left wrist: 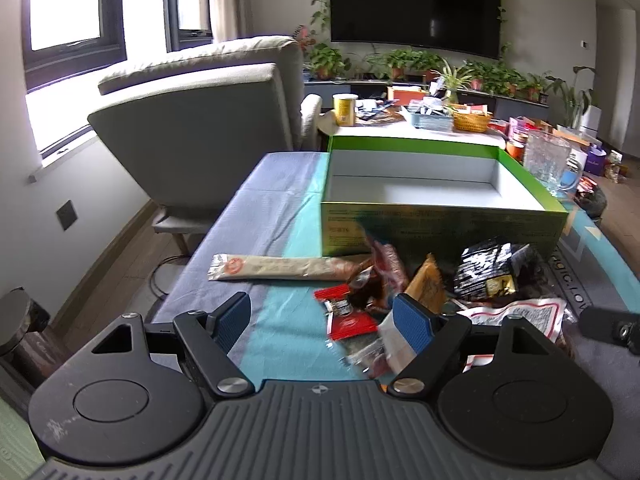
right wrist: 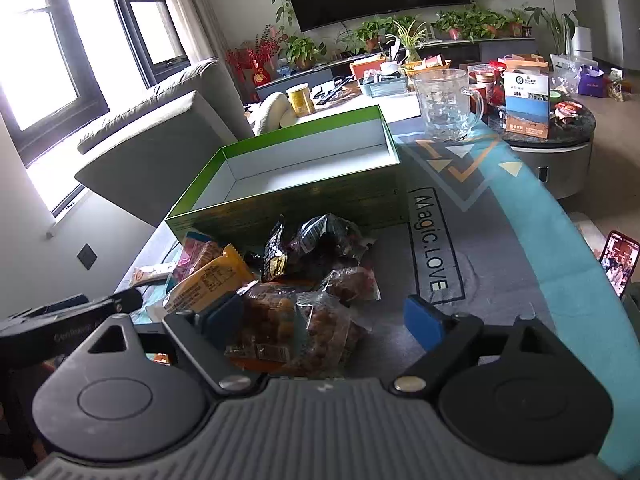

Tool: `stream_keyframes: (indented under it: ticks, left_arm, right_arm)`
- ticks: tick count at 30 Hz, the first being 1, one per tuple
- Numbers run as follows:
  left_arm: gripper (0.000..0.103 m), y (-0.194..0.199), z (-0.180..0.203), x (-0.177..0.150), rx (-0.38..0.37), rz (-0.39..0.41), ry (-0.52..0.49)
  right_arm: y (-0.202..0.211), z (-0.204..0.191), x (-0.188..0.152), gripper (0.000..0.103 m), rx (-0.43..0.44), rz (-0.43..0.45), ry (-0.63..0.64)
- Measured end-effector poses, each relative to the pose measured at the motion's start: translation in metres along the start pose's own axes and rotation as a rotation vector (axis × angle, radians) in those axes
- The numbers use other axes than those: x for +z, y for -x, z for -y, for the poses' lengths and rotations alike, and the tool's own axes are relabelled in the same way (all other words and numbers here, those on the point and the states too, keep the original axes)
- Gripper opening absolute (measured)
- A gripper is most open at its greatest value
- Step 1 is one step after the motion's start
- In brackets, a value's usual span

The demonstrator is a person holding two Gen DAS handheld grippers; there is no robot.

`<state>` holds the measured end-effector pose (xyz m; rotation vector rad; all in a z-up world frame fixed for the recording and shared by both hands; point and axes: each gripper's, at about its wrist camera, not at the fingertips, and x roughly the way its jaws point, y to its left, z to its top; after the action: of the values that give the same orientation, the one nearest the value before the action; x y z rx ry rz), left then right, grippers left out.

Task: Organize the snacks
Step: 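Move both tools over the snack pile in front of the green box, then grasp the yellow pastry packet with the left tool while the right tool grasps a clear bag of brown snacks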

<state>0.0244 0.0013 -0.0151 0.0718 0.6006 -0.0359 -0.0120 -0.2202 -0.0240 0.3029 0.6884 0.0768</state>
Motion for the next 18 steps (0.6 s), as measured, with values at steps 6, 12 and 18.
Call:
stream_keyframes:
  ticks: [6, 12, 18]
  left_arm:
    - [0.071, -0.012, 0.018, 0.003, -0.057, -0.024, -0.059]
    - [0.024, -0.025, 0.028, 0.0, -0.136, -0.092, -0.082]
    - [0.025, -0.028, 0.029, -0.002, -0.151, -0.093, -0.087]
  right_arm:
    - [-0.011, 0.0, -0.003, 0.055, 0.014, -0.049, 0.018]
    - [-0.023, 0.007, -0.005, 0.054, -0.004, -0.099, -0.005]
    - [-0.042, 0.009, -0.007, 0.054, 0.003, -0.158, -0.031]
